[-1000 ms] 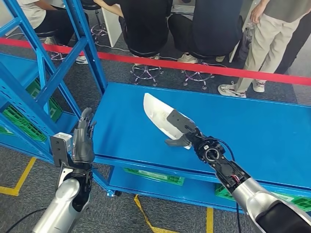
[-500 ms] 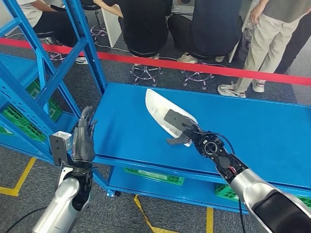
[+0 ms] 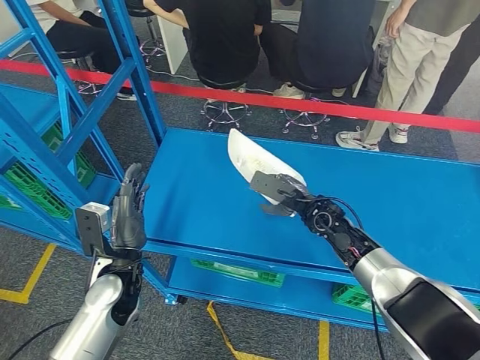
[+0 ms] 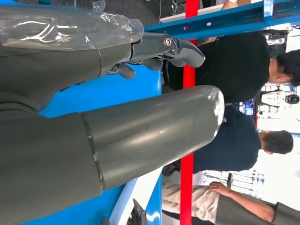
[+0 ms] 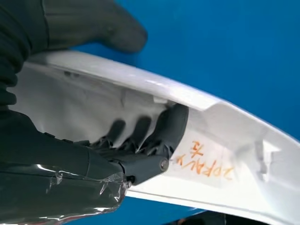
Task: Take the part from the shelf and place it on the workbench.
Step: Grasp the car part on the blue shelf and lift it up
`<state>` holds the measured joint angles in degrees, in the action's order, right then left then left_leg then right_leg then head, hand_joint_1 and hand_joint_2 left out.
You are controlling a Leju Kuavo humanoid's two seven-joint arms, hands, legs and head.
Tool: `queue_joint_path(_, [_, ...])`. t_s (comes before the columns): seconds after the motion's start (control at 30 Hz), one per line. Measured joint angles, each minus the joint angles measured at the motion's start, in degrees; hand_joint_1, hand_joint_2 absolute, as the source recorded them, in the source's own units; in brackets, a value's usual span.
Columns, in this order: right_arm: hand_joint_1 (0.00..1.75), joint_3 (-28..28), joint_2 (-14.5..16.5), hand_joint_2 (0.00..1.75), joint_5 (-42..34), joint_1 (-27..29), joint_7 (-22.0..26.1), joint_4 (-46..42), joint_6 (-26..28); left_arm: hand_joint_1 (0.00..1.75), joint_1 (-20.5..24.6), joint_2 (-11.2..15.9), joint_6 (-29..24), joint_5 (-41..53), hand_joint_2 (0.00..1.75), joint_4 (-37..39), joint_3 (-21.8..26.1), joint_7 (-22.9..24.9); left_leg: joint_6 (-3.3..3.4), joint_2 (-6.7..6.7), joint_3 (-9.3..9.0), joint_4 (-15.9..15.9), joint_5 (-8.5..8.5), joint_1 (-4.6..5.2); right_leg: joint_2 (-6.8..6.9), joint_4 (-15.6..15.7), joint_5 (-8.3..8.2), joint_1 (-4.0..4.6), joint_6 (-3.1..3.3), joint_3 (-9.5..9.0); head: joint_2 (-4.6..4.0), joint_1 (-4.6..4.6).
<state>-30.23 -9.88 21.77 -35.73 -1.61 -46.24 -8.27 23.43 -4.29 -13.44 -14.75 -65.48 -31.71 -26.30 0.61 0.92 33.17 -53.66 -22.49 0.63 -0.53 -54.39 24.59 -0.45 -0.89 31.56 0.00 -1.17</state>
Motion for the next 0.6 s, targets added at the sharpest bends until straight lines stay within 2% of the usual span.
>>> queue_joint_path(0.33, [1.75,-0.63,0.01,1.75,0.69,-1.83,0.55,2.16,1.12,0.00,-0.08,0.15,-0.33,0.27,0.00,-0.69,0.00,0.52,-0.01,-0.01,-0.15,-0.02,-0.01,0.00,0.00,0.03,0.00,0.00,0.00,-0.15,0.00,-0.04])
queue_joint_path(0.6, [1.75,-0.45,-0.02,1.75,-3.02,-2.31,1.25,2.82,0.80,0.00,-0.07,0.23,-0.57,0.26,0.00,-0.87,0.00,0.55,-0.01,-0.02,-0.17,-0.06,-0.01,0.00,-0.01,0.03,-0.05,0.00,-0.02,-0.16,0.00,0.00])
